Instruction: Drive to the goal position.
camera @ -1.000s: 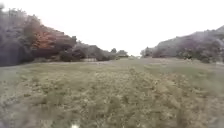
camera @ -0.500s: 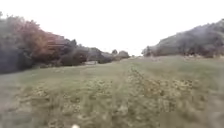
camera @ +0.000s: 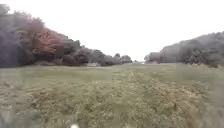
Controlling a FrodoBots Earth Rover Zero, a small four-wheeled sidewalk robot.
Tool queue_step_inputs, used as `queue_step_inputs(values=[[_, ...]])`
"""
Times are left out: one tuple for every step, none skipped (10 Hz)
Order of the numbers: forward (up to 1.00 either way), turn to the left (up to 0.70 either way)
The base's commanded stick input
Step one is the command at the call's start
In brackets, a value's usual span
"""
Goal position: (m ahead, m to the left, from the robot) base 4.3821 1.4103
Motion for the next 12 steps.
queue_step_inputs(values=[[0.85, 0.0], [0.85, 0.0], [0.85, 0.0], [0.85, 0.0], [0.85, 0.0], [0.85, 0.0], [0.85, 0.0], [0.85, 0.0], [0.85, 0.0], [0.85, 0.0], [0.85, 0.0], [0.85, -0.01]])
